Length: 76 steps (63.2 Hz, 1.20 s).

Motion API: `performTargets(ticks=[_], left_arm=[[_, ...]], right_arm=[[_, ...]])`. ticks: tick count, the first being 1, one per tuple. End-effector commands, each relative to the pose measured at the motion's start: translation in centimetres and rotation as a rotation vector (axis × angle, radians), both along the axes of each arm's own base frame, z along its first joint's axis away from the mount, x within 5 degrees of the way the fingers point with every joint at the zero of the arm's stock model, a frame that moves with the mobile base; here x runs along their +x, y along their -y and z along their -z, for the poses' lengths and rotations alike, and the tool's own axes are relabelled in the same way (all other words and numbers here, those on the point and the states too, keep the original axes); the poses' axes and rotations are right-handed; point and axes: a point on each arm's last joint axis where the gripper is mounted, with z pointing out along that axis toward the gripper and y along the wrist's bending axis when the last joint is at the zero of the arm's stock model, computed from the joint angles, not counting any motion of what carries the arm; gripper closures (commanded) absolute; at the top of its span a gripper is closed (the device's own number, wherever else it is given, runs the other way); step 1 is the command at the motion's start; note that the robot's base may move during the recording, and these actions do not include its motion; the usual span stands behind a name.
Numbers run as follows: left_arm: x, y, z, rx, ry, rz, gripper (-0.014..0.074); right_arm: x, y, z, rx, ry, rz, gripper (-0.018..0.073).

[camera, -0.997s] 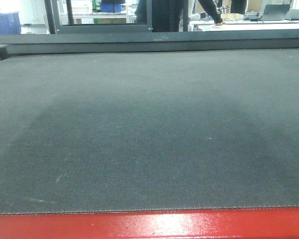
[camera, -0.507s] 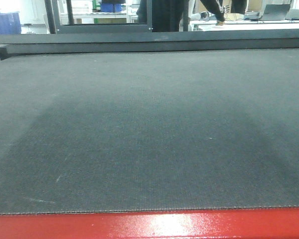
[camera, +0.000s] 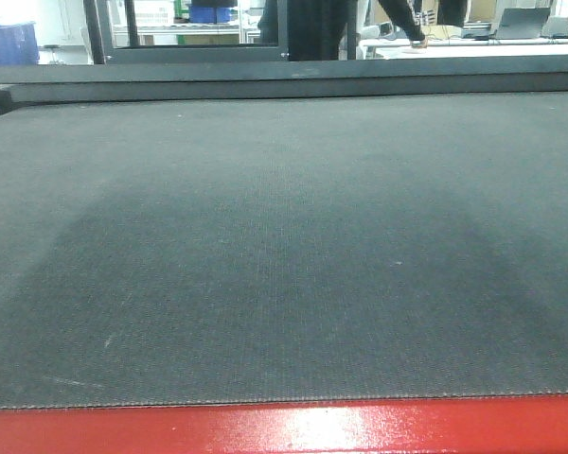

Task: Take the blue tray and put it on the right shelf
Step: 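Hold the tray raised in both grippers, then drive the base away from the bench while holding the tray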

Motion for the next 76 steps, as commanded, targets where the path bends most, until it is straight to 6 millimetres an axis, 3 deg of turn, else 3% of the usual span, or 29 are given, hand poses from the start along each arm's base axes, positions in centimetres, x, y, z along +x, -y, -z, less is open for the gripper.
performTargets(ticks=[1, 76], left_arm=[[-1.58, -0.06, -0.81, -0.012, -0.035, 0.067, 0.0645], [-1.82, 0.24, -0.83, -0.045, -0.058, 0.086, 0.0645]], right_arm=[[-1.15, 0.27, -0.68, -0.001, -0.021, -0.033, 0.0501], [-1.11, 0.24, -0.72, 0.002, -0.014, -0.033, 0.0501]])
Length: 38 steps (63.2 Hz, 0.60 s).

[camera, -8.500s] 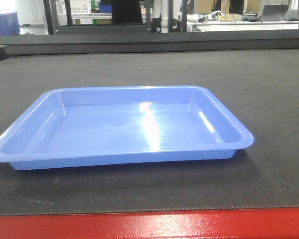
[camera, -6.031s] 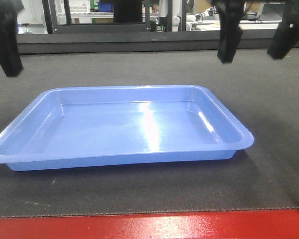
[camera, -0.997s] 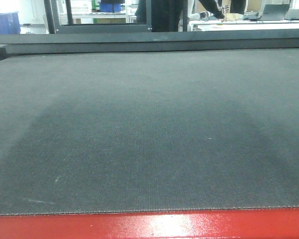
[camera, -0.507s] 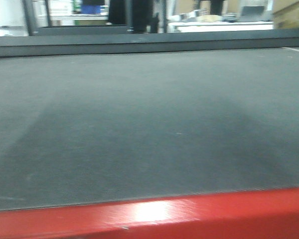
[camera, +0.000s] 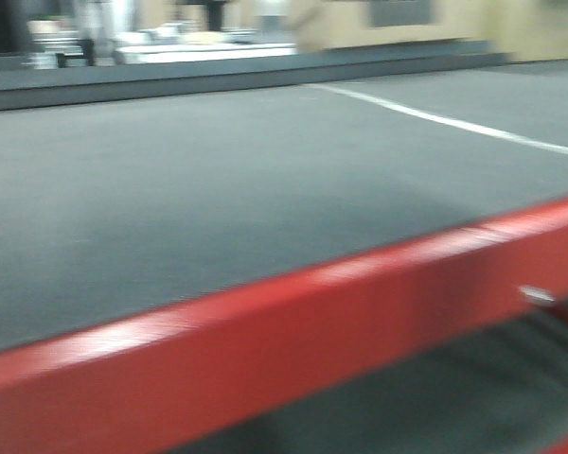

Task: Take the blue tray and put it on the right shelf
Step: 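Drive the base away from the bench while holding the tray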

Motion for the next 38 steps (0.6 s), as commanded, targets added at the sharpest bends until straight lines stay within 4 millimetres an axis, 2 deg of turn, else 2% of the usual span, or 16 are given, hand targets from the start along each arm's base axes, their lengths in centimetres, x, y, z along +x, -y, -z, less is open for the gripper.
performTargets(ticks=[1, 38], left_arm=[[-1.70, 0.07, -0.84, -0.028, -0.045, 0.076, 0.0645], [-1.70, 0.07, -0.84, -0.028, -0.045, 0.076, 0.0645]], right_arm=[[-1.16, 0.14, -0.71, 0.015, -0.021, -0.037, 0.0501], [-1.16, 0.15, -0.71, 0.015, -0.021, -0.036, 0.0501]])
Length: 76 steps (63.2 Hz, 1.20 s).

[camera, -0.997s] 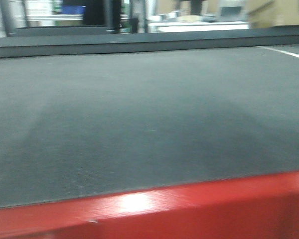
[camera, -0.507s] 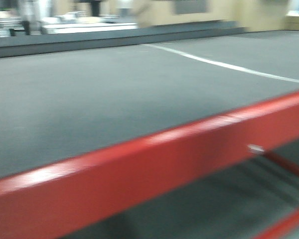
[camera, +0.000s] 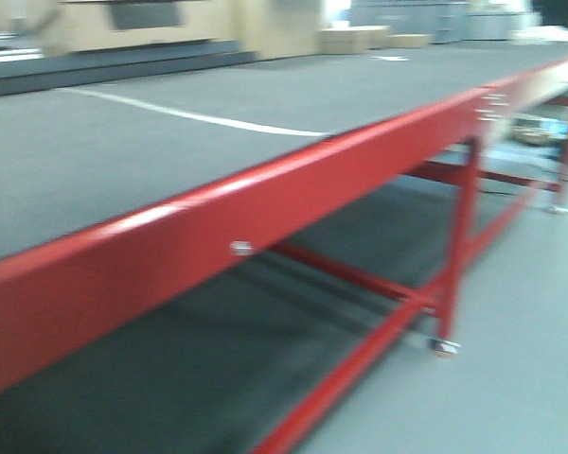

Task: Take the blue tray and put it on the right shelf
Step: 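Drive the base away from the bench while holding the tray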

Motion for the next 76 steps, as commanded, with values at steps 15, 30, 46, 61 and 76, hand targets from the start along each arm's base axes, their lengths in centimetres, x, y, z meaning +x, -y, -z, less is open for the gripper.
performTargets(ticks=[15, 30, 46, 61, 76], left_arm=[[-1.69, 0.05, -0.89, -0.028, -0.042, 0.075, 0.0645], [-1.71, 0.07, -0.89, -0.029, -0.043, 0.076, 0.0645], [-1.71, 0.07, -0.89, -0.029, -0.043, 0.076, 0.0645], [-1.71, 0.07, -0.89, -0.029, -0.043, 0.076, 0.0645], [-1.72, 0.09, -0.89, -0.031, -0.045, 0.077, 0.0645]], right_arm=[[-1.16, 0.14, -0.70, 0.017, -0.022, -0.036, 0.0501], [-1.16, 0.14, -0.70, 0.017, -0.022, -0.036, 0.0501], [-1.16, 0.14, -0.70, 0.017, -0.022, -0.036, 0.0501], [-1.16, 0.14, -0.70, 0.017, -0.022, -0.036, 0.0501], [-1.16, 0.14, -0.70, 0.017, -0.022, -0.036, 0.0501]])
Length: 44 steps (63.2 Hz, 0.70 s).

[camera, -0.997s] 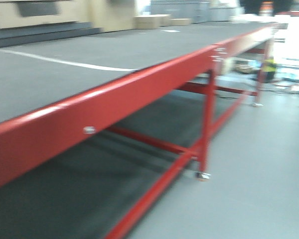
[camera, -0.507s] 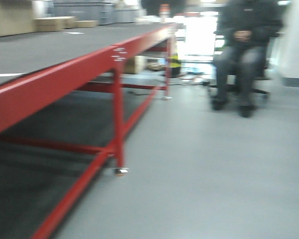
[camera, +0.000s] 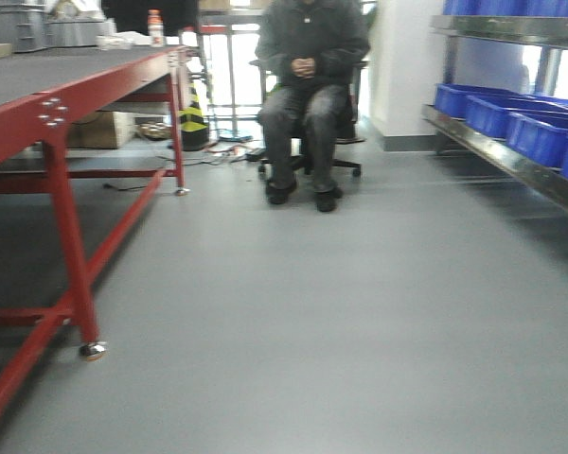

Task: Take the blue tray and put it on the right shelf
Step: 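Drive the base away from the bench while holding the tray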

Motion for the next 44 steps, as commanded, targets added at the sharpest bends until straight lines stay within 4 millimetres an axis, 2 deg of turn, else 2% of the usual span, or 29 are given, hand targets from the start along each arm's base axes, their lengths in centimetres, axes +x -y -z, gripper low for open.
performTargets(ticks=[1, 44], left_arm=[[-1.69, 0.05, -0.89, -0.027, -0.042, 0.075, 0.0645], [-1.82, 0.21, -0.92, -0.045, -0.052, 0.085, 0.0645]], right_arm=[[-1.01, 0.03, -0.59, 0.015, -0.028, -0.037, 0.0501], [-1.00, 0.03, -0.60, 0.016, -0.027, -0.037, 0.0501]])
